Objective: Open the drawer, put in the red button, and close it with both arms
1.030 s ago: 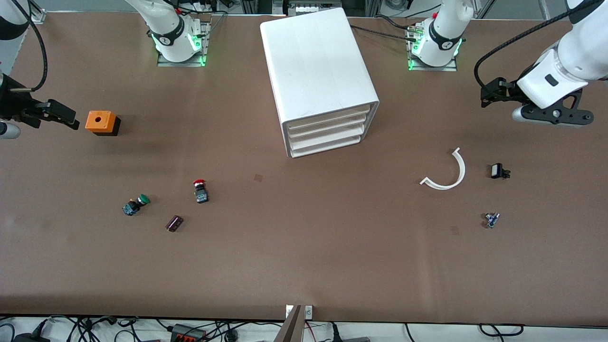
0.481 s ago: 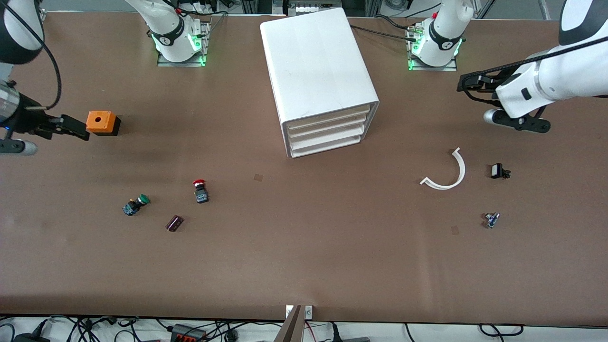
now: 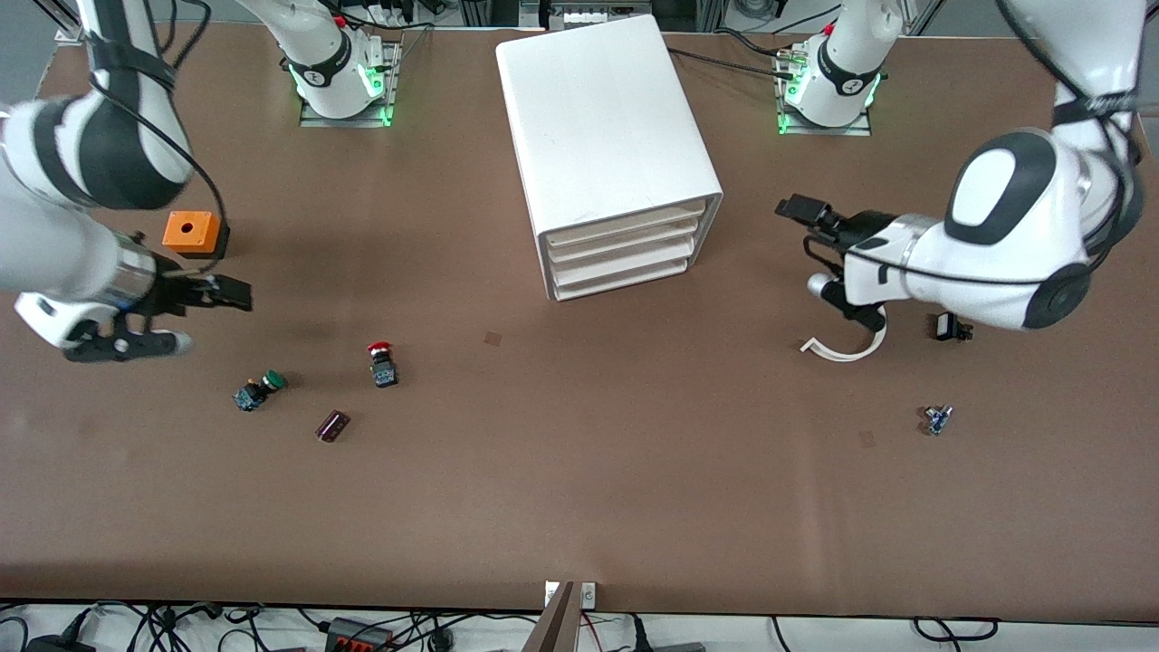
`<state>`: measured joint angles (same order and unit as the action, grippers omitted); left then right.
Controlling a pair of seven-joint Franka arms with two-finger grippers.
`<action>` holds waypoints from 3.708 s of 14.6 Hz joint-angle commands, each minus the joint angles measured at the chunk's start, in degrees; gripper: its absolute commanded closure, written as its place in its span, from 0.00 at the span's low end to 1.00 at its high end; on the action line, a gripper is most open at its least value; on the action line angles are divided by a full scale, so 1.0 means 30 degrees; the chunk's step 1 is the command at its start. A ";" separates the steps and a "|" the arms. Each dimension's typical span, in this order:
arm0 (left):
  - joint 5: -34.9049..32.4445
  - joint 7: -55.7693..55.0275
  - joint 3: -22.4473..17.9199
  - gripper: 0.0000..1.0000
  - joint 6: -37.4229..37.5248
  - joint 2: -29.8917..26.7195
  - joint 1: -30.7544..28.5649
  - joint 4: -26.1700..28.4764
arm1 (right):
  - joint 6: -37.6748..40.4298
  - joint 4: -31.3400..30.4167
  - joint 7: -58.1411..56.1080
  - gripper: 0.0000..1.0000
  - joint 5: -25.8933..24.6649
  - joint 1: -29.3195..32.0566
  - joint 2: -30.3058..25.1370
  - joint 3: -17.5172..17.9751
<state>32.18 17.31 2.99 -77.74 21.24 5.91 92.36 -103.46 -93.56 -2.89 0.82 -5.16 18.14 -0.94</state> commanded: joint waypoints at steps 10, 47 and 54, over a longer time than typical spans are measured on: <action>1.0187 1.2320 0.0264 0.16 -0.5021 0.3672 0.1223 0.4861 | -0.4037 0.3530 -0.0825 0.00 0.0897 -0.3317 0.8279 -0.0039; 0.5343 0.7154 -0.1493 0.00 -0.2884 0.6077 0.0198 -0.3685 | 0.0505 1.1846 0.0929 1.00 0.0868 -0.7736 0.7548 0.1777; -0.3821 0.3876 -0.2286 0.00 -0.2944 0.5781 -0.0009 -0.6469 | -0.4119 1.2202 0.4403 1.00 0.0839 -1.0551 0.8279 0.1777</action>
<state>29.45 34.11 -3.54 -87.44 38.68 4.70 75.00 -112.67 -59.14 4.58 3.11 -35.20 40.49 4.64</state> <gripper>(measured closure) 0.000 0.573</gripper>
